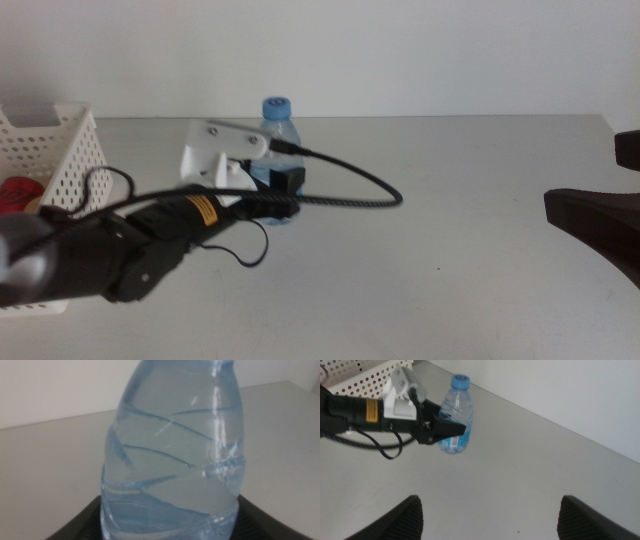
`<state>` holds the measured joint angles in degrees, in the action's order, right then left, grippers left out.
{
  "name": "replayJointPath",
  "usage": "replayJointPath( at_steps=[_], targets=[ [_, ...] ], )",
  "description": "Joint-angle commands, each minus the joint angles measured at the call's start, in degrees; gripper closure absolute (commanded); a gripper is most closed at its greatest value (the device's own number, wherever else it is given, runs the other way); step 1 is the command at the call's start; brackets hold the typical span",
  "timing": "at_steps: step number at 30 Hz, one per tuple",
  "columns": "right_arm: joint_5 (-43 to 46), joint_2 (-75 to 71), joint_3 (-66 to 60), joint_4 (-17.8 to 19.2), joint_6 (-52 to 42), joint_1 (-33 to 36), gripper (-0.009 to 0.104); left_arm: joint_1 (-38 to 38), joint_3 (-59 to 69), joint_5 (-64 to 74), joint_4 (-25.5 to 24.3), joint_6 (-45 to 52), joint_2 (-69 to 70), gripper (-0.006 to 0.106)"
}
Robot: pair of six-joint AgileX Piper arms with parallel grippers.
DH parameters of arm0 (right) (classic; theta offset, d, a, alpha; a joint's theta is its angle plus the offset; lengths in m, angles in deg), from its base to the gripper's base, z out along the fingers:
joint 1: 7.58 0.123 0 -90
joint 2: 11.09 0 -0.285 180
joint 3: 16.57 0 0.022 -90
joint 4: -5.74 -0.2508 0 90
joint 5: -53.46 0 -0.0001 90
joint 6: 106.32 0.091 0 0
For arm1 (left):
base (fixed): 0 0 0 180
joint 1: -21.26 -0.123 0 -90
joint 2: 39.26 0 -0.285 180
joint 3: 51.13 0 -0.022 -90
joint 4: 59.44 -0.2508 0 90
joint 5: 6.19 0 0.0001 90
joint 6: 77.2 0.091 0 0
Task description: Use arms to grab the bottles and put them into the dustbin to the left of the table.
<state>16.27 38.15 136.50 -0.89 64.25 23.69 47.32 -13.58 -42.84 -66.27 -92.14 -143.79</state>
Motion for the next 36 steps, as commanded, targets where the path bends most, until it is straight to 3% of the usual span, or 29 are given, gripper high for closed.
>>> replayJointPath(
  at_steps=[1, 9, 12, 16, 20, 25, 32, 36],
  targets=[
    [3.7, -0.09, 1.95, 0.12, -0.61, 0.2, 0.021, -2.38, -4.08, 5.64, -0.94, -0.26, 10.38, 0.102],
    [3.7, -0.09, 1.95, 0.12, -0.61, 0.2, 0.021, -10.33, -25.43, 58.53, -5.95, 2.03, 20.26, 0.102],
    [3.7, -0.09, 1.95, 0.12, -0.61, 0.2, 0.021, -15.16, -35.25, 72.63, -3.99, 6.41, 19.6, 0.102],
    [3.69, -0.09, 1.95, 0.12, -0.84, 0.2, 0.021, -24.25, -45.95, 87.9, 2.29, 15.46, 17.67, 0.102],
    [3.69, -0.09, 1.95, 0.12, -0.84, 0.2, 0.021, -33.24, -53.29, 98.03, 7.65, 24.32, 13.73, 0.102],
    [3.69, -0.09, 1.95, 0.12, -0.84, 0.2, 0.021, -41.18, -56.48, 104.27, 11.18, 27.25, 7.44, 0.102],
    [3.69, -0.09, 1.95, 0.12, -0.84, 0.2, 0.021, -43.89, -56.43, 107.32, 13.2, 29.51, -2.13, 0.102],
    [3.69, -0.09, 1.95, 0.12, -0.84, 0.2, 0.021, -43.89, -56.43, 107.43, 13.59, 30.74, -5.66, 0.093]
  ],
)
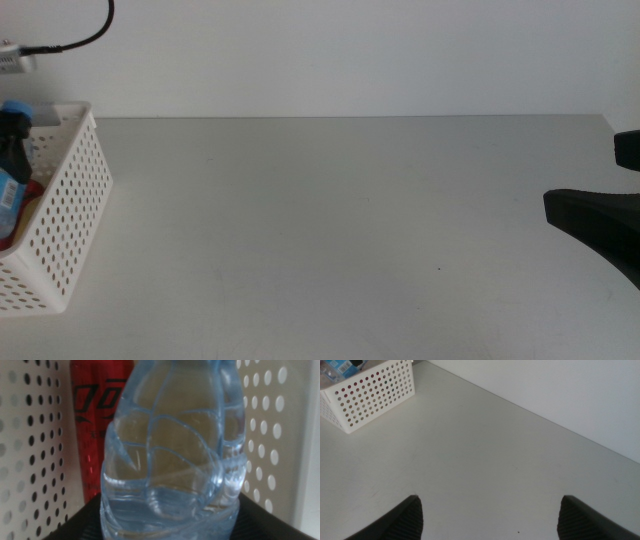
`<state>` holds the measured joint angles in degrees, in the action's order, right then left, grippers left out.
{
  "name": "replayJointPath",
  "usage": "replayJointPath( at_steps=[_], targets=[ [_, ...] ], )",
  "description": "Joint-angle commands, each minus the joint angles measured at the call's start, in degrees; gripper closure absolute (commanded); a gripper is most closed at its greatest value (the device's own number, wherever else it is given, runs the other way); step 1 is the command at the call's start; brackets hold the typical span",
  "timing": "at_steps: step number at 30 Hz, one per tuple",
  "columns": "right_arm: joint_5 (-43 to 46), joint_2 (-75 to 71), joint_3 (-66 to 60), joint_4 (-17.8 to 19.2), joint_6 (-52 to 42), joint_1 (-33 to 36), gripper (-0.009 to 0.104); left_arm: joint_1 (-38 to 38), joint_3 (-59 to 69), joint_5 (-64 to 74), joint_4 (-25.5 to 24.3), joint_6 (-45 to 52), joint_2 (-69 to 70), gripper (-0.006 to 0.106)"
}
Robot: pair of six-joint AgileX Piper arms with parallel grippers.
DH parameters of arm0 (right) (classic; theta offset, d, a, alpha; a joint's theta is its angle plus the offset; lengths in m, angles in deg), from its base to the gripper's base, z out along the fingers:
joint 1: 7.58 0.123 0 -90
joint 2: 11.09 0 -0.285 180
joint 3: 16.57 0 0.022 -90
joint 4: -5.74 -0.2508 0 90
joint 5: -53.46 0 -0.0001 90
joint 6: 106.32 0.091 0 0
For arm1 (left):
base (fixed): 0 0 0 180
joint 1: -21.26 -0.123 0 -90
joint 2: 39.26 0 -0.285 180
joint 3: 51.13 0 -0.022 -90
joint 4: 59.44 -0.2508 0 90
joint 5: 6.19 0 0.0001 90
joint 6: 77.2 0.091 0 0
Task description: Use arms to grab the bottles and put them into the dustbin to the left of the table.
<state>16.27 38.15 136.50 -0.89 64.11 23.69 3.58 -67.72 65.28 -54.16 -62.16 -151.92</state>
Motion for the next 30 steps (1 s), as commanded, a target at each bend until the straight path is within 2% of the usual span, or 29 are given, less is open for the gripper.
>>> replayJointPath(
  at_steps=[1, 5, 10, 11, 16, 21, 30],
  targets=[
    [3.69, -0.09, 1.95, 0.12, -0.71, 0.2, 0.021, -0.15, -2.28, -0.69, 1.79, 1.5, 1.69, 0.09],
    [3.69, -0.09, 1.95, 0.12, -0.71, 0.2, 0.021, -0.15, -2.28, -0.64, 2.2, 1.88, -0.33, 0.065],
    [3.69, -0.09, 1.95, 0.12, -0.71, 0.2, 0.021, -0.15, -2.33, -0.24, 2.11, 1.82, -0.48, 0.013],
    [3.69, -0.09, 1.95, 0.12, -0.71, 0.2, 0.021, -0.15, -2.33, 0.29, 2.37, 1.82, -0.16, 0.007],
    [3.69, -0.09, 1.95, 0.12, -0.71, 0.2, 0.021, -0.05, -2.33, 4.03, 3.47, 1.23, 2.62, 0.007],
    [3.69, -0.09, 1.95, 0.12, -0.71, 0.2, 0.021, 1.1, -2.28, 4.03, 3.19, -3.92, 7.97, 0.007],
    [3.69, -0.09, 1.95, 0.12, -0.71, 0.2, 0.021, 8.23, 8.01, -7.66, -6.33, -13.66, 26.91, 0.009]
  ],
)
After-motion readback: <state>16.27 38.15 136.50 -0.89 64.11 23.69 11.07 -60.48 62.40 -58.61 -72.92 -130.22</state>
